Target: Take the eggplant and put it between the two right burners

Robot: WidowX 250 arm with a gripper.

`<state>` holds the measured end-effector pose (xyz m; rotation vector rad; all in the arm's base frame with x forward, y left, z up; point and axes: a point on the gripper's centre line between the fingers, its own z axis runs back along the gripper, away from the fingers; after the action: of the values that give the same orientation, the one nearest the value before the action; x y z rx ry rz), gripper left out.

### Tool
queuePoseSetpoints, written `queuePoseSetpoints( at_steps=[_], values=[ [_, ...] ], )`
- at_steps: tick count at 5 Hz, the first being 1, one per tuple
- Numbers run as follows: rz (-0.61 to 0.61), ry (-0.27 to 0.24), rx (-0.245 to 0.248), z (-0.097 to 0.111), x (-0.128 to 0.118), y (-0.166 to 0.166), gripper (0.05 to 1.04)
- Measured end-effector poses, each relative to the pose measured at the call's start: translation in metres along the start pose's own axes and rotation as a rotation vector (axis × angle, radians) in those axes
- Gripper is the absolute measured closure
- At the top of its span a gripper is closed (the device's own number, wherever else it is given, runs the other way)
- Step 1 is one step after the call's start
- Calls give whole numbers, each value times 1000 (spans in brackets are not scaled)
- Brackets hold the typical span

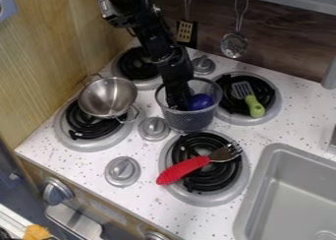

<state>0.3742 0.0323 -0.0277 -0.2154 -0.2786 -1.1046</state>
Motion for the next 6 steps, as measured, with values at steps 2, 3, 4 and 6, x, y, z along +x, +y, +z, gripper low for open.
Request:
queuePoseSetpoints(
  at_steps=[2, 3, 4, 6],
  values=[
    [45, 53, 6, 26, 13, -5, 433],
    [72, 68, 9, 29, 15, -9, 433],
    [88, 75, 22, 37, 18, -8, 433],
    [189, 115, 84, 70, 10, -14, 433]
  ],
)
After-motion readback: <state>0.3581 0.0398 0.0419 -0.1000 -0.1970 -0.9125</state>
